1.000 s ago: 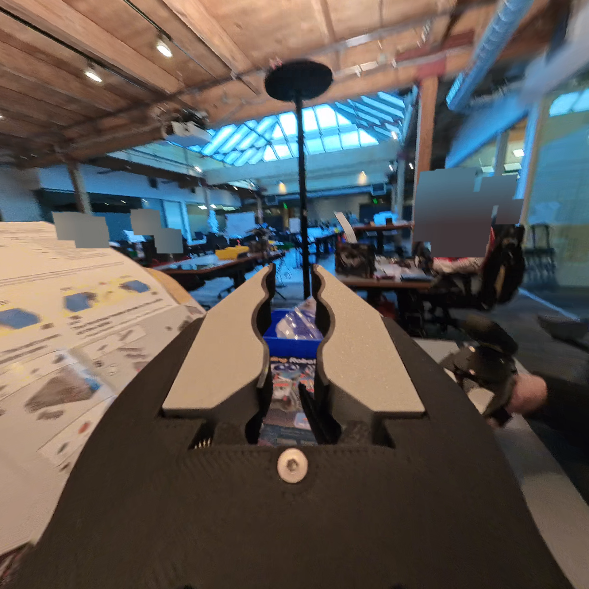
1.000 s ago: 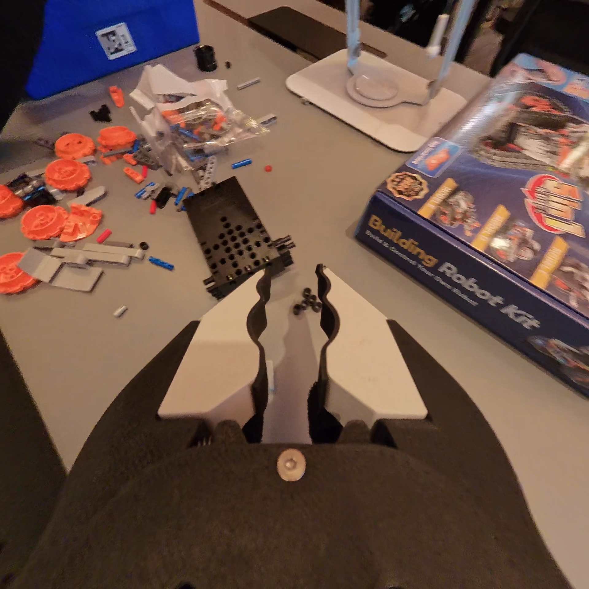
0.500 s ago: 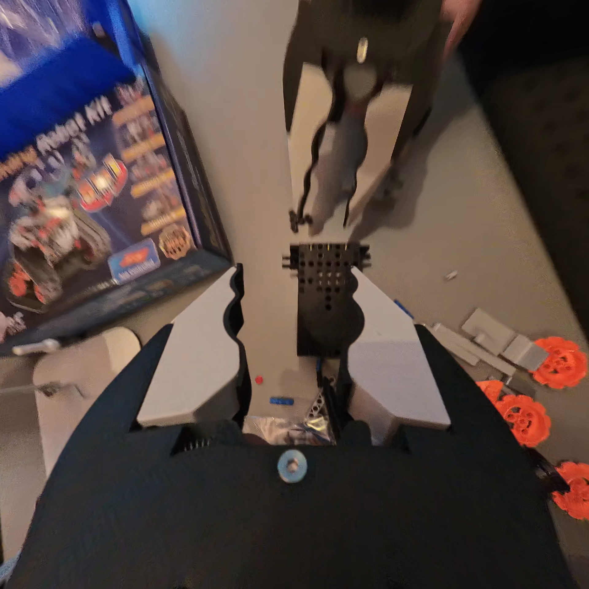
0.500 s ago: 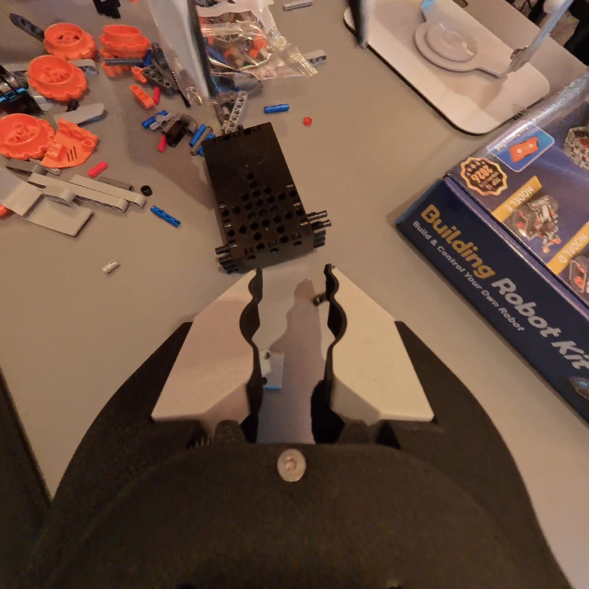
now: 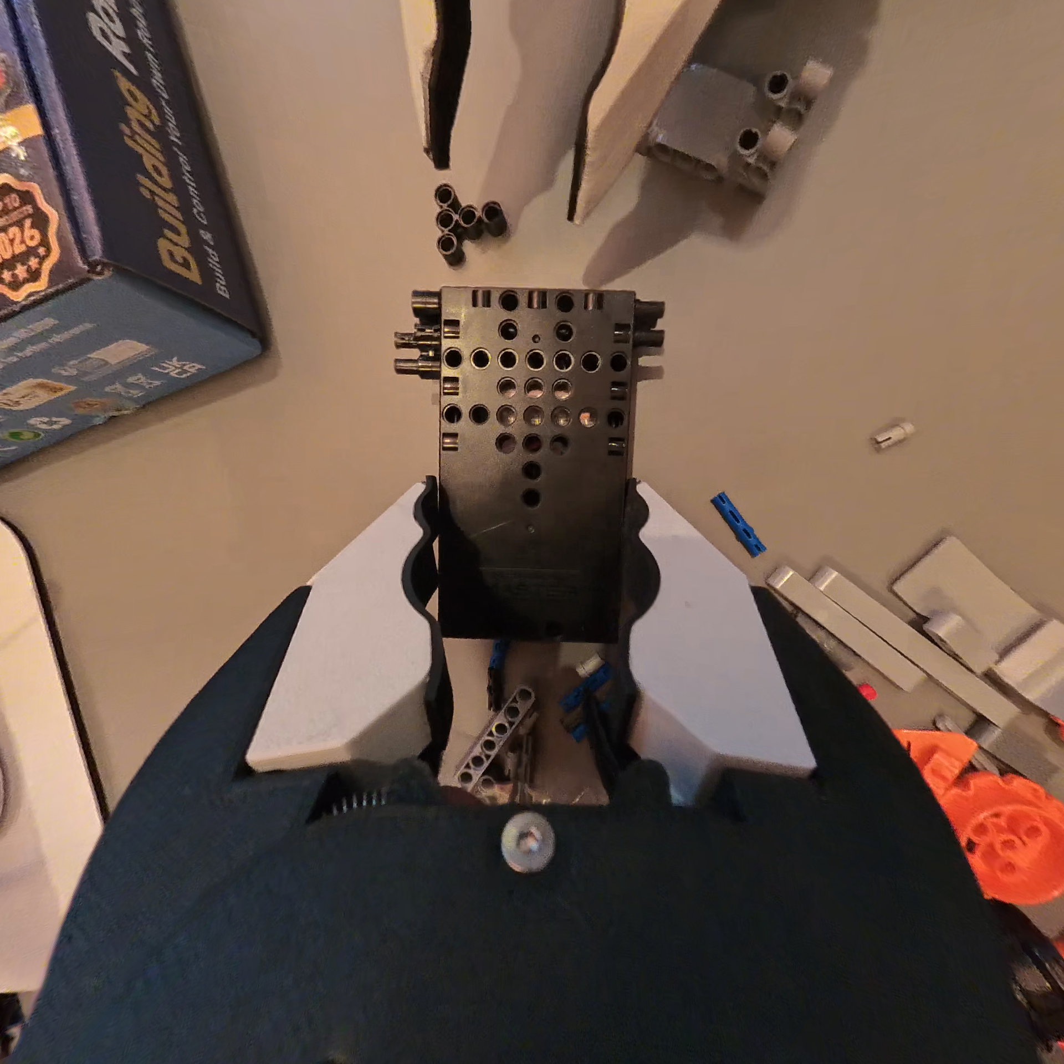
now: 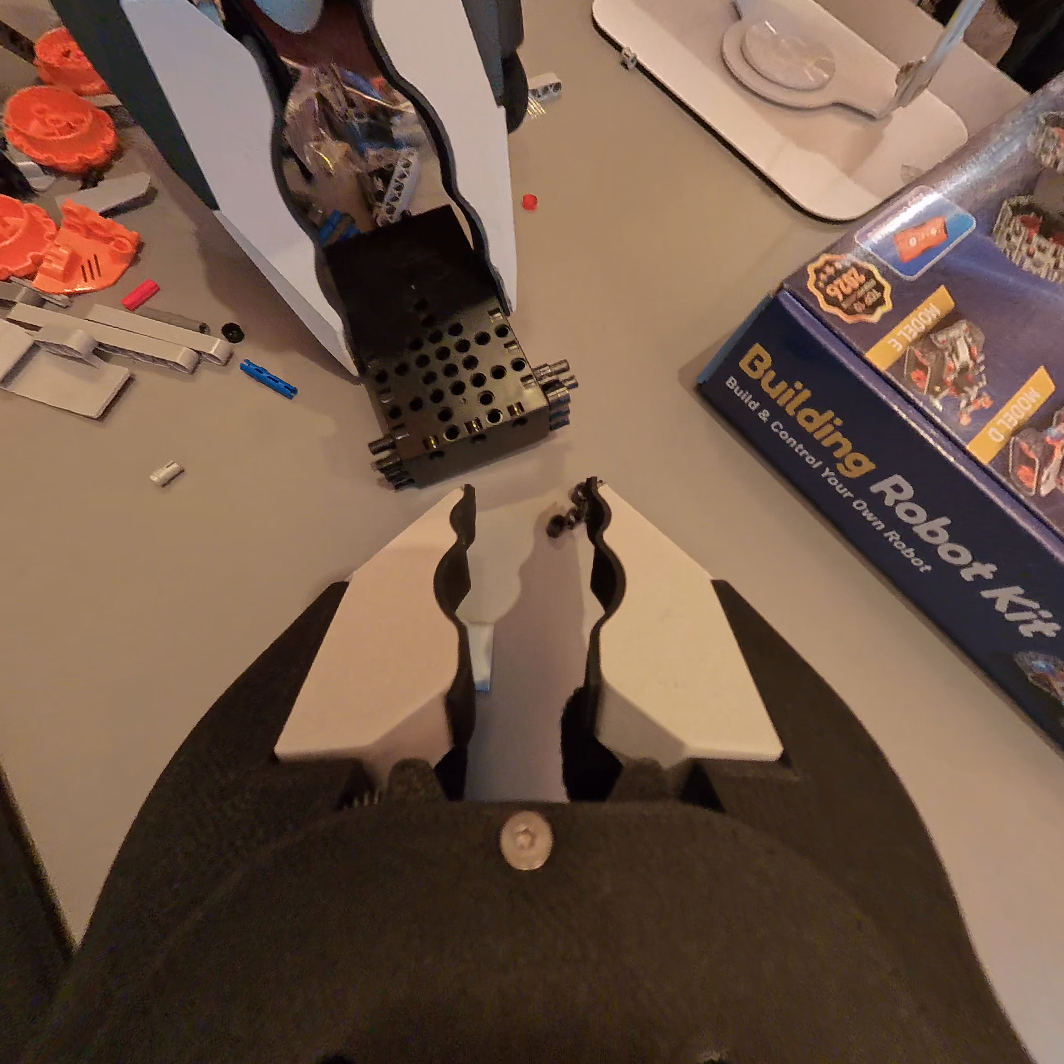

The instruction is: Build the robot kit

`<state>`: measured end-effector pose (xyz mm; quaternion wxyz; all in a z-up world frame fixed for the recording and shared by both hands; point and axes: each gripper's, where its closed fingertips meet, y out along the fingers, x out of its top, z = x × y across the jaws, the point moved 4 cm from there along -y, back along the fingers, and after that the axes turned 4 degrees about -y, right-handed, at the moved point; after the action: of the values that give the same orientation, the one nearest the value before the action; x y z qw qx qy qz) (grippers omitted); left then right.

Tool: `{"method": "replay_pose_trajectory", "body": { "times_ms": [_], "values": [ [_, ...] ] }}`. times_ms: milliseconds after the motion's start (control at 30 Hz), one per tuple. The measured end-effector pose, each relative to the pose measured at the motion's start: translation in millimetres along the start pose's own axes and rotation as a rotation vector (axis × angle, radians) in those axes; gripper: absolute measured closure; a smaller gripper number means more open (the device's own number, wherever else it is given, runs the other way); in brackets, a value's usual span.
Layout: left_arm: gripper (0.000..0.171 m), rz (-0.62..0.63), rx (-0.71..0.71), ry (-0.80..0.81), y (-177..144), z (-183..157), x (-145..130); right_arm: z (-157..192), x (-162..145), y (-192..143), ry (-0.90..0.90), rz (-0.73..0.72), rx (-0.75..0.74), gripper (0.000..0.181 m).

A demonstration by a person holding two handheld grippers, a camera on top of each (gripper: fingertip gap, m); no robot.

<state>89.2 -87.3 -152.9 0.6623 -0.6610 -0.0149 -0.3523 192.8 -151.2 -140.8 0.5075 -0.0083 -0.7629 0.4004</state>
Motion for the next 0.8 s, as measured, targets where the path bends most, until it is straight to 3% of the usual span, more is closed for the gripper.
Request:
{"method": "replay_pose_trajectory", "body": {
  "times_ms": [233, 367, 433, 567, 800],
  "values": [
    [0.11, -0.082, -0.13, -0.209, -3, 3, -1, 19, 15, -2, -0.078, -0.079, 0.07, 0.141],
    [0.11, -0.187, -0.191, -0.333, -8, 11, 4, 22, 13, 3, -0.074, -0.049, 0.065, 0.134],
    [0.111, -0.245, -0.131, -0.317, -15, 15, 11, 10, 13, 1, 0.047, -0.058, 0.039, 0.136],
    [0.111, -0.26, 0.151, -0.124, -26, 16, 25, -6, 23, -13, 0.331, -0.237, 0.128, 0.139],
    [0.11, -0.243, 0.467, 0.204, -28, -13, 38, -13, 21, -17, 0.461, -0.29, 0.192, 0.135]
  ]
}}
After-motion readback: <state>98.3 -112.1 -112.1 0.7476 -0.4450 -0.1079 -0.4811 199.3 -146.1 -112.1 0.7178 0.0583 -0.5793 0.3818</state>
